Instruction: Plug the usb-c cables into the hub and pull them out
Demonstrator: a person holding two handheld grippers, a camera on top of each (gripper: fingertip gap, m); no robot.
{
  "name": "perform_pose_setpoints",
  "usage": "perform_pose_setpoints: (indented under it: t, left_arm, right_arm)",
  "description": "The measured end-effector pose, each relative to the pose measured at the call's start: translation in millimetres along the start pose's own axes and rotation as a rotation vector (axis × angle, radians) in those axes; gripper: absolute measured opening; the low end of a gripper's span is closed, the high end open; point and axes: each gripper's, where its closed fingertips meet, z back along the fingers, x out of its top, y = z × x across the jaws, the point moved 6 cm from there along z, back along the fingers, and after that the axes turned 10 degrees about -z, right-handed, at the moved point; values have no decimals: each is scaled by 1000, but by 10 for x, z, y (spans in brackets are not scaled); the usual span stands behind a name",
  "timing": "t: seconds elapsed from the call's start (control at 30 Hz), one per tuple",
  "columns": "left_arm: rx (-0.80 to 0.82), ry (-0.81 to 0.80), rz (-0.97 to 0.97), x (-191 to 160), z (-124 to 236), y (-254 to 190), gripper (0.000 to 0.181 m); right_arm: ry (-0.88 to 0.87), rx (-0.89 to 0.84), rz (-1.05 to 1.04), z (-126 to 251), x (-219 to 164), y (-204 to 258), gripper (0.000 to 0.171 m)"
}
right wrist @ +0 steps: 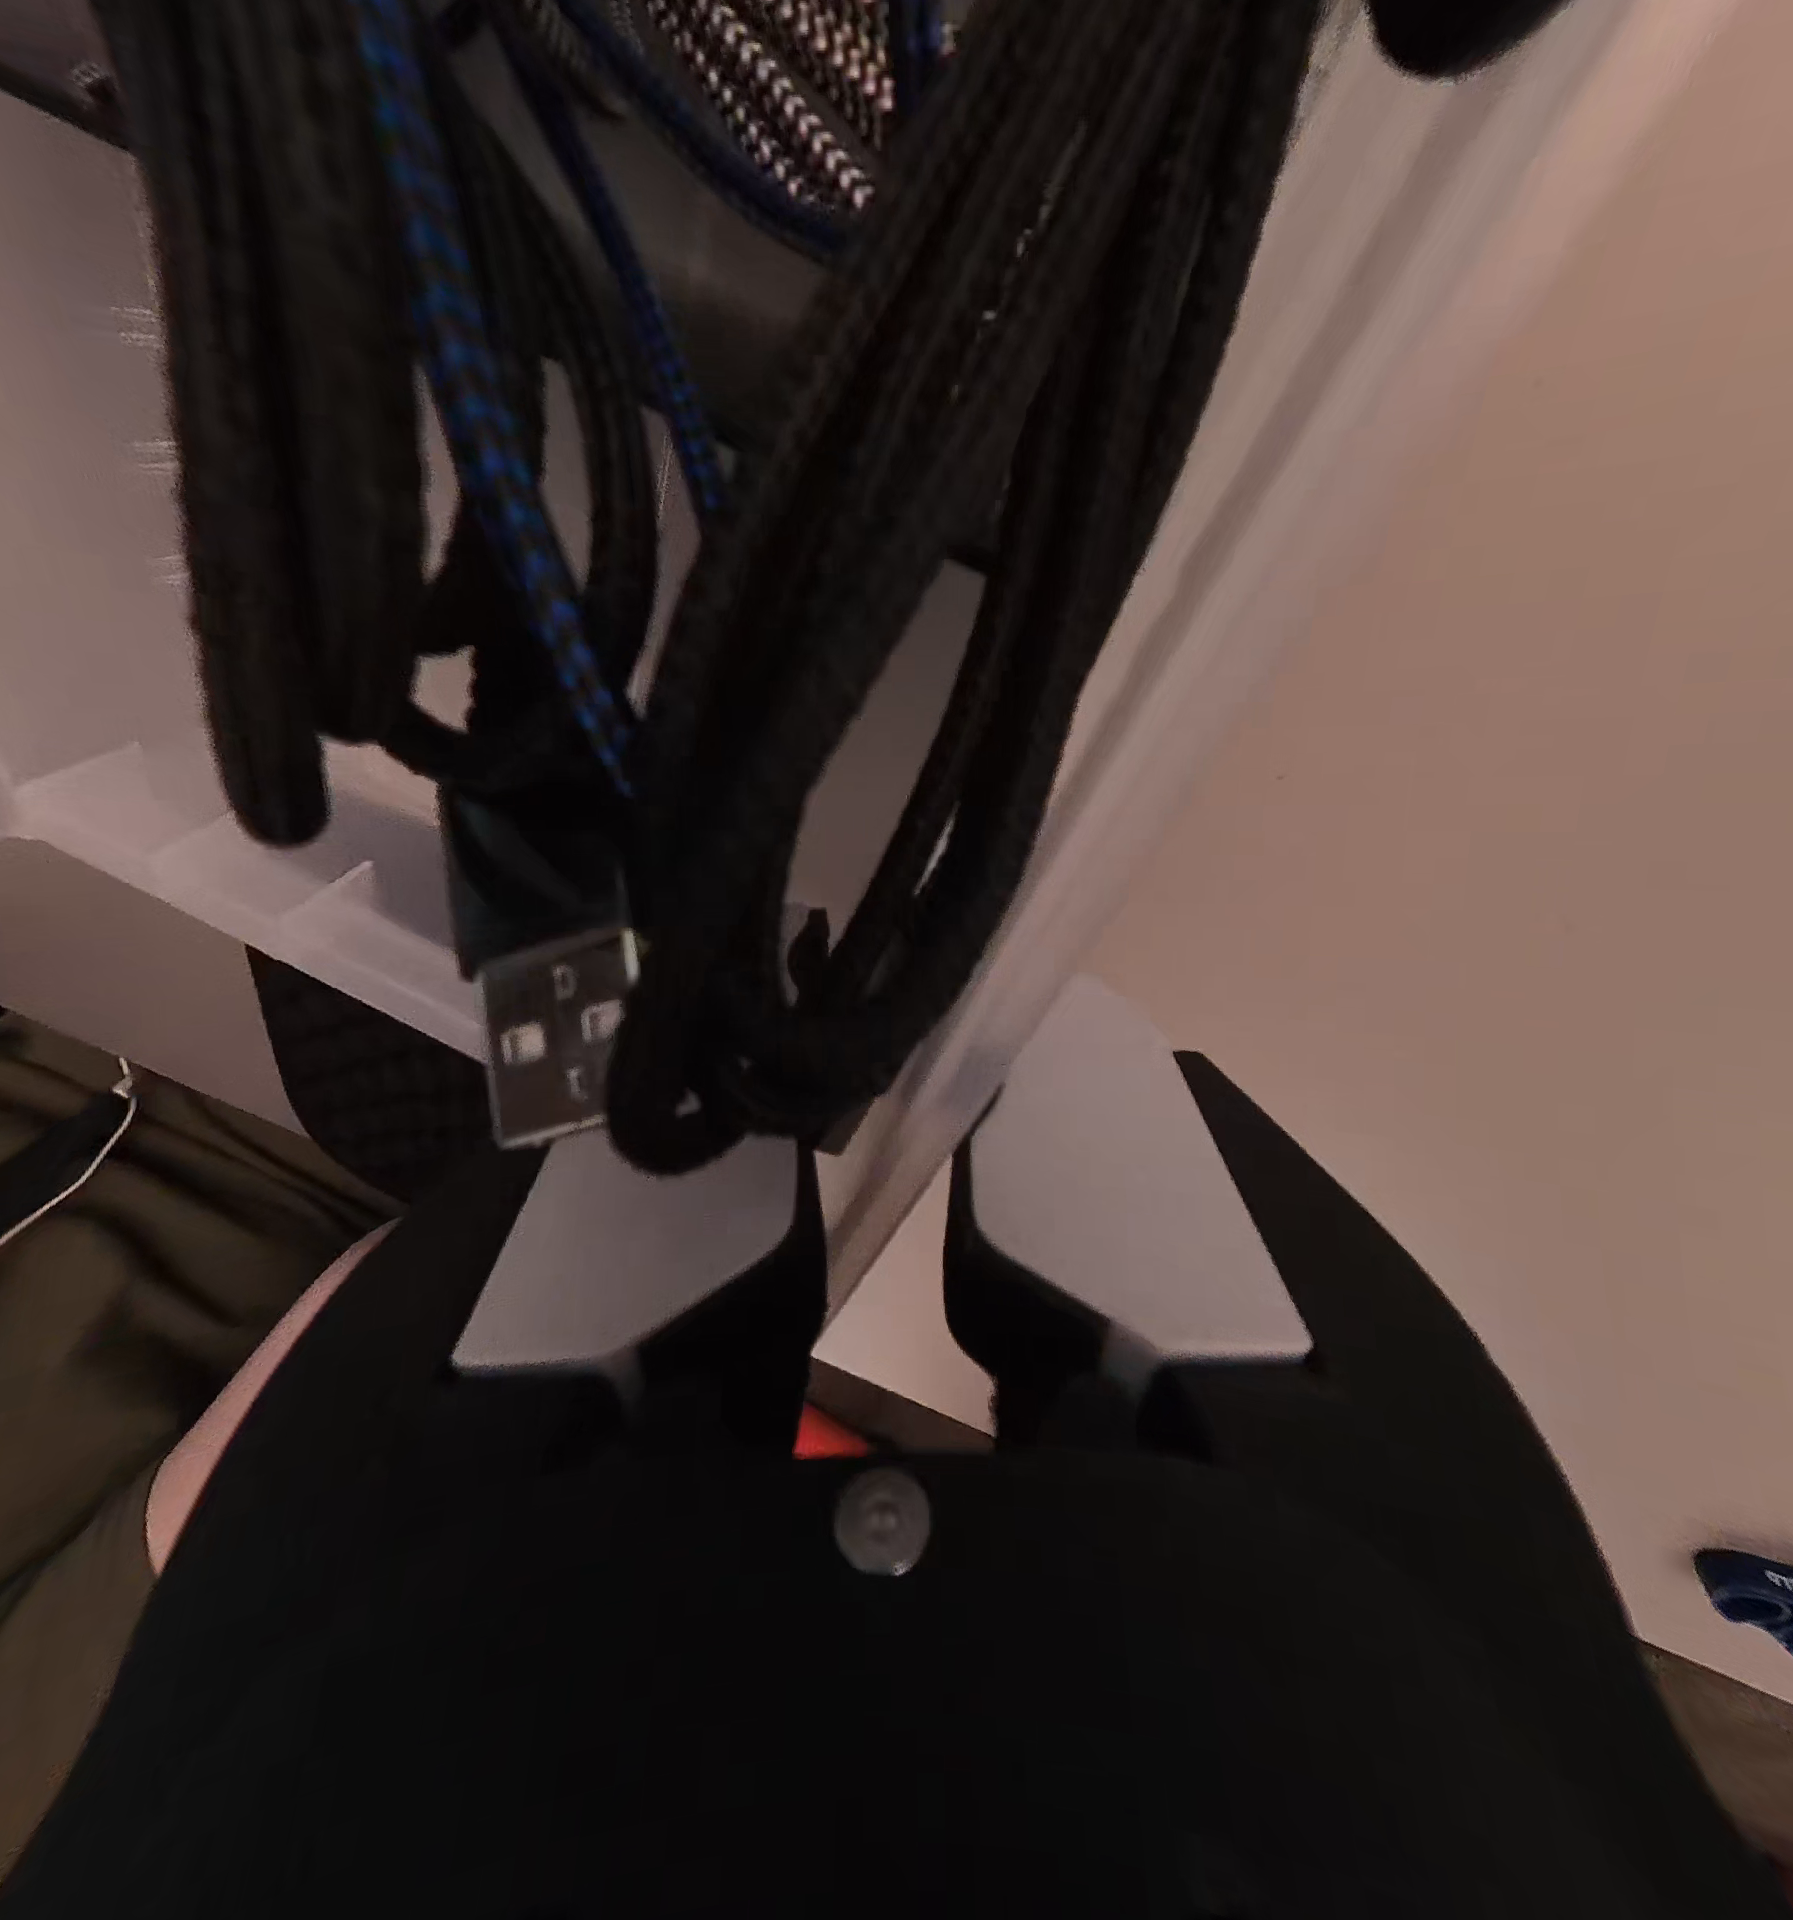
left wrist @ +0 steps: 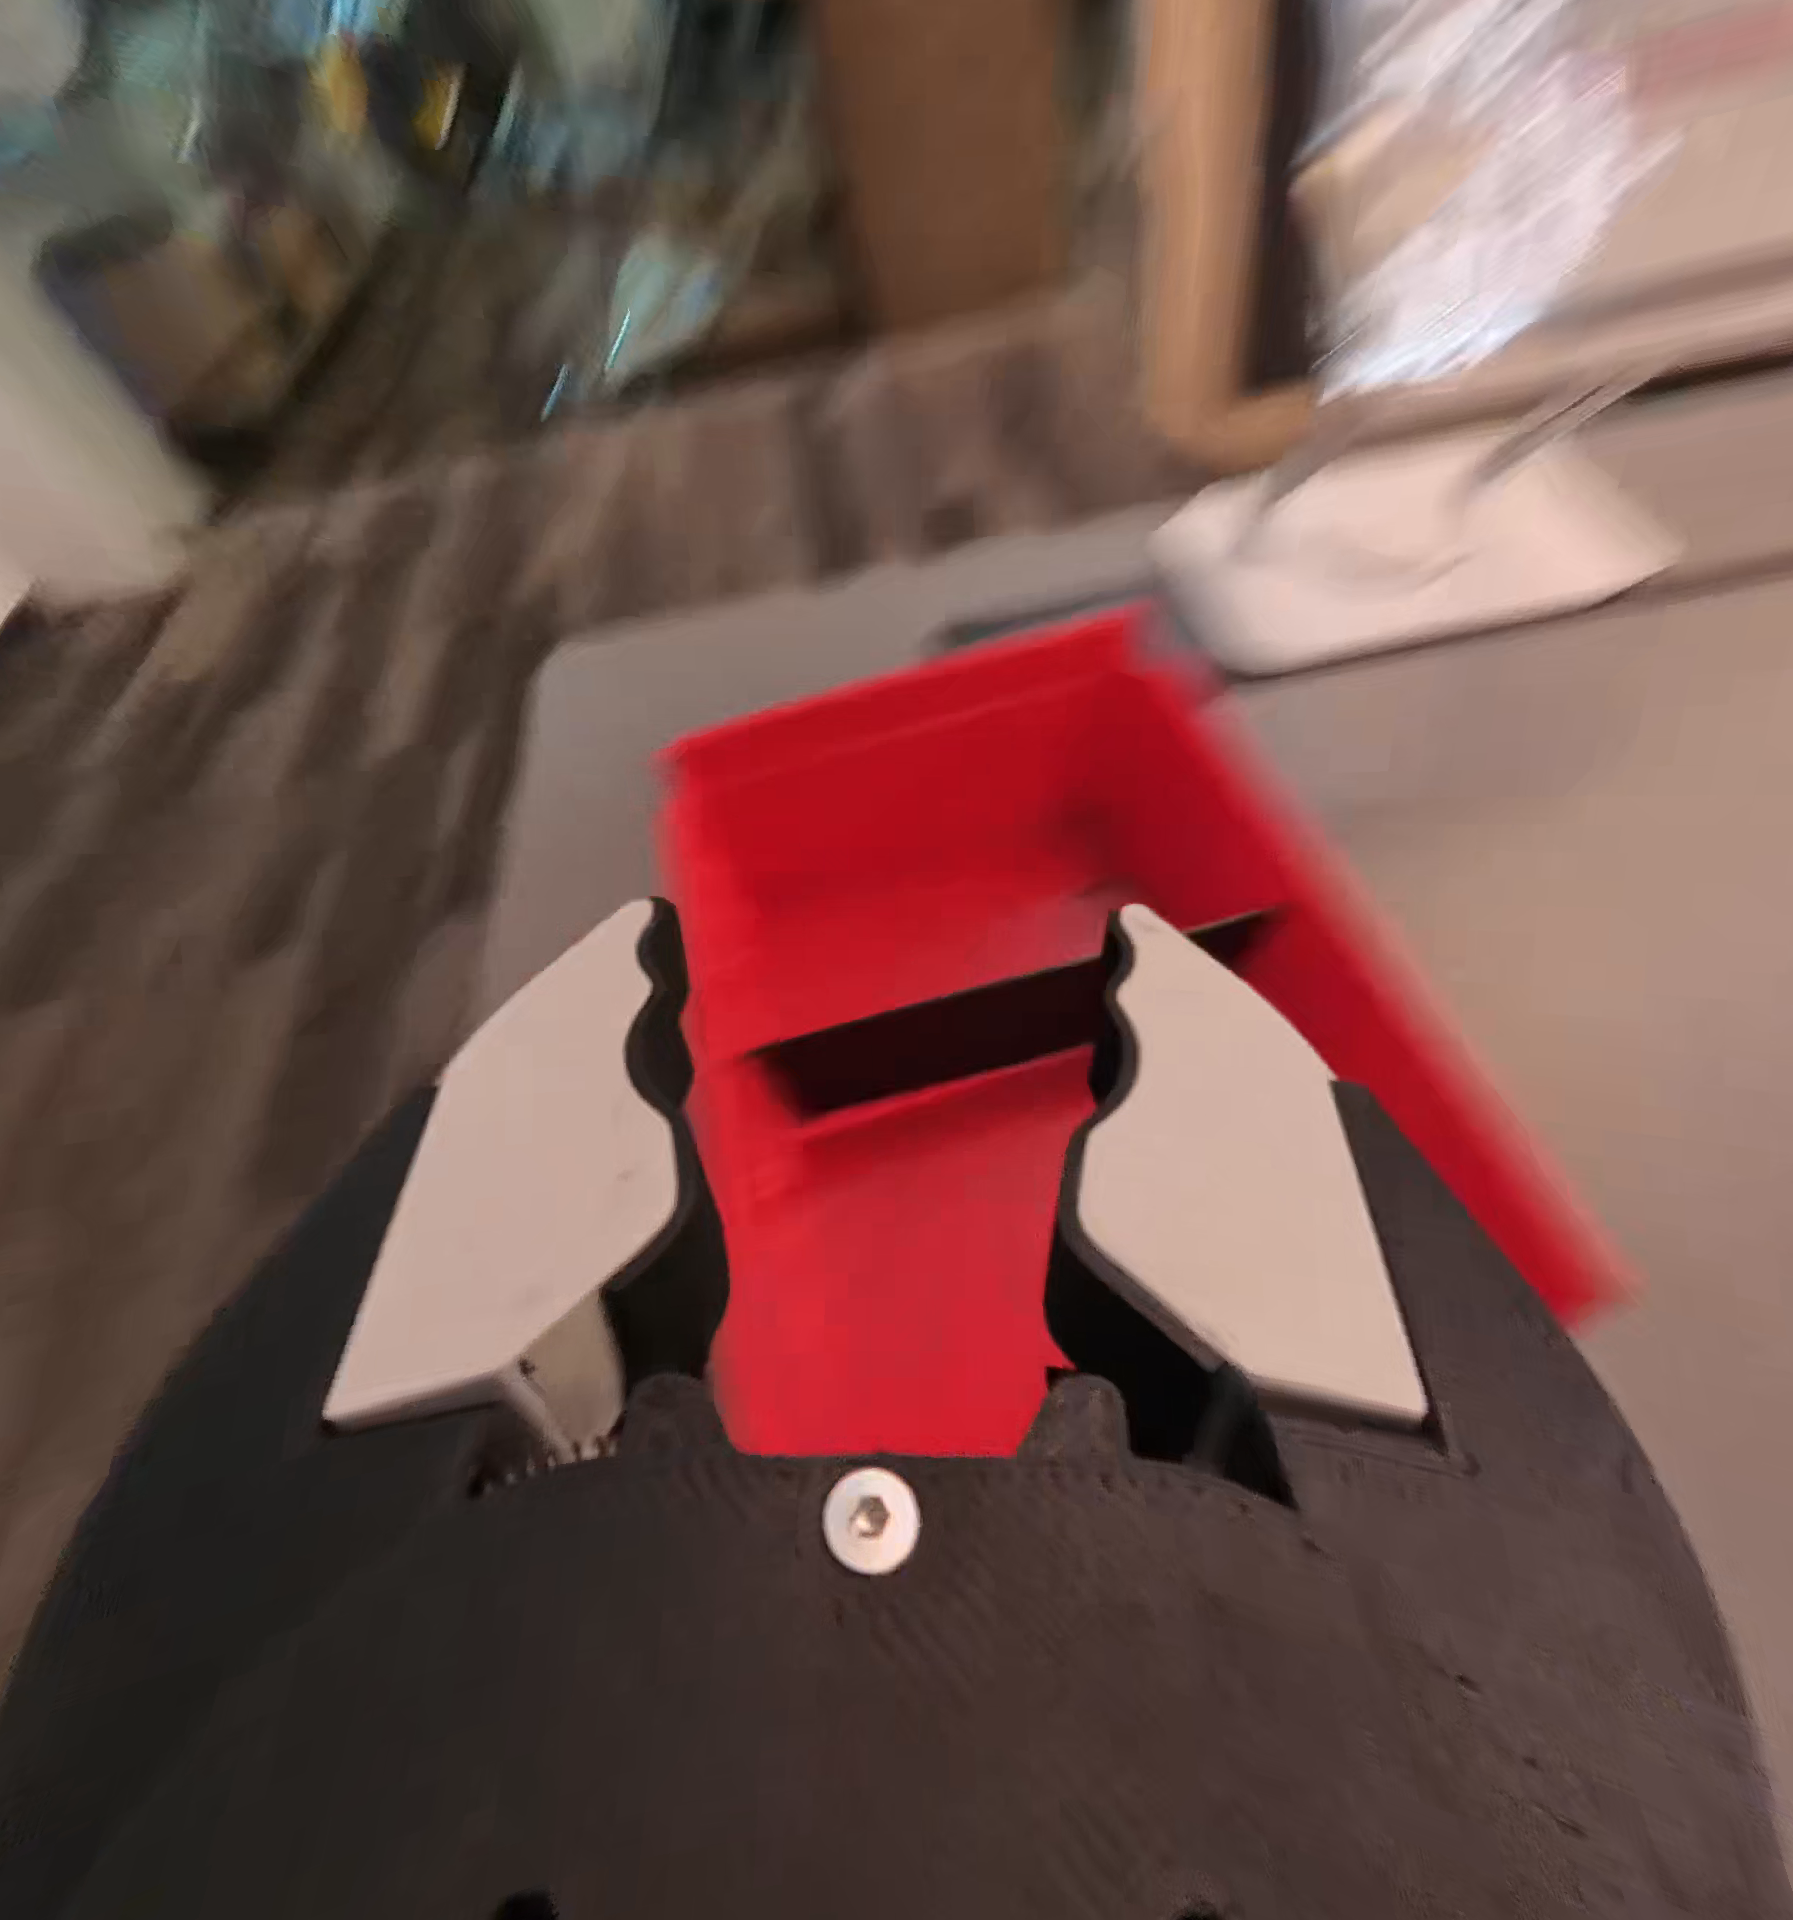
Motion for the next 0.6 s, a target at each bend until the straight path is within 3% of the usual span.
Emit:
perform_pose_setpoints:
  t: [0.13,0.2,0.27,0.33,0.47,0.6]
  left_arm:
    - [9,295,204,-290,-238,553,73]
    - [-100,237,389,-386,-323,518,61]
    - [-142,182,477,-430,-370,467,61]
    - [-54,320,414,-495,-331,545,84]
    - [120,385,279,-672,-262,705,78]
    - [-76,544,350,-1036,-482,646,71]
  right_arm:
    - [-1,6,-13,-7,2,-4,19]
    - [-5,13,-23,-9,0,-9,18]
    - [3,12,-35,-20,-6,-9,17]
    - [12,-9,-34,-25,-9,-1,15]
    - [48,-48,-34,-37,7,0,13]
    - [48,-54,-37,-39,-1,1,13]
